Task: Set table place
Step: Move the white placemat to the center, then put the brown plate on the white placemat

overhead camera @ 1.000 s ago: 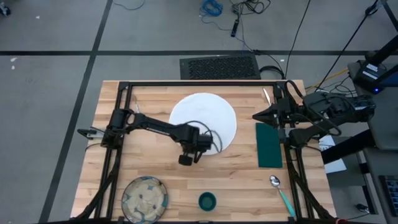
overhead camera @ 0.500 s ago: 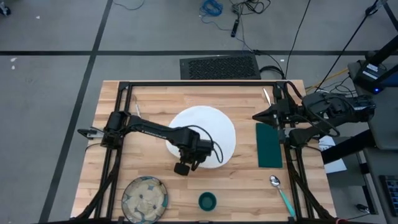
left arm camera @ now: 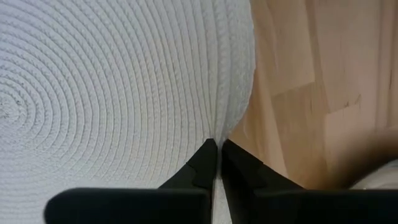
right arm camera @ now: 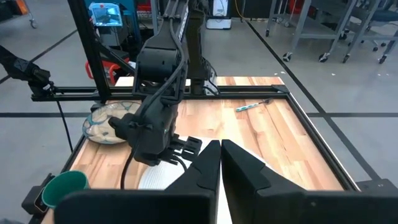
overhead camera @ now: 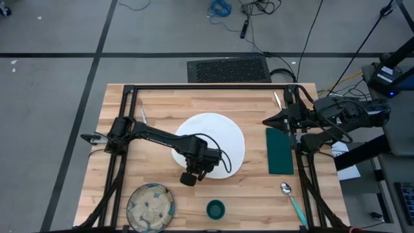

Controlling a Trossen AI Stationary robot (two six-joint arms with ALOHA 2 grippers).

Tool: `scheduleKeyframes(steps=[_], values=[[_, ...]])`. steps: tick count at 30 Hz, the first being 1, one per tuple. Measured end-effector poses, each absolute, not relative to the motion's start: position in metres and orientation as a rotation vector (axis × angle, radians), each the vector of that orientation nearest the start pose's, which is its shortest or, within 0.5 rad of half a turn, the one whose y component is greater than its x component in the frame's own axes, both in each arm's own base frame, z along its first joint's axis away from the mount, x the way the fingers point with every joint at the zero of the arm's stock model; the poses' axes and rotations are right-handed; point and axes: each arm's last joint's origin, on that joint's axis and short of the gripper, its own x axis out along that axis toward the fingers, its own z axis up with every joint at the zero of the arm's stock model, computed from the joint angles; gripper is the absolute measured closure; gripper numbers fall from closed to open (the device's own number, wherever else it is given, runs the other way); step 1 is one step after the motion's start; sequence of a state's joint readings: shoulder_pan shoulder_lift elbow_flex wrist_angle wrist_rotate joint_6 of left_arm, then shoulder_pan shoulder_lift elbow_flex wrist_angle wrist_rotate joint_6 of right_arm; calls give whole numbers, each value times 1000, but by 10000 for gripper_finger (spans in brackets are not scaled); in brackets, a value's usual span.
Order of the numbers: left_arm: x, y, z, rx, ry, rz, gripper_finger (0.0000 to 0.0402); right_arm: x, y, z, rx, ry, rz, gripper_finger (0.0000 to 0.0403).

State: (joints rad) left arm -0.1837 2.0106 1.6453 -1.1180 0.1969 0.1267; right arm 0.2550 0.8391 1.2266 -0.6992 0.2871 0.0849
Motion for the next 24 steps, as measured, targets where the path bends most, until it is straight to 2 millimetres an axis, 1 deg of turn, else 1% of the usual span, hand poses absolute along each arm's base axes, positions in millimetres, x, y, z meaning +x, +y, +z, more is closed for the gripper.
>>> scheduleKeyframes(steps=[11,14,16,19,21,23,24], values=[[382,-77,215,97,1485,-408,288,136,27,419,0,301,-44,403],[380,-76,215,75,1506,-381,271,136,27,419,0,301,-45,403],[377,-73,217,38,1559,-337,266,136,27,419,0,301,-45,403],[368,-65,229,2,1679,-291,265,136,27,419,0,301,-44,403],[362,-60,240,-25,1754,-306,265,136,27,419,0,301,-45,403],[357,-57,254,-75,1786,-340,265,137,27,418,-7,302,-44,403],[354,-56,260,-113,1773,-366,265,137,27,418,-11,303,-43,403]])
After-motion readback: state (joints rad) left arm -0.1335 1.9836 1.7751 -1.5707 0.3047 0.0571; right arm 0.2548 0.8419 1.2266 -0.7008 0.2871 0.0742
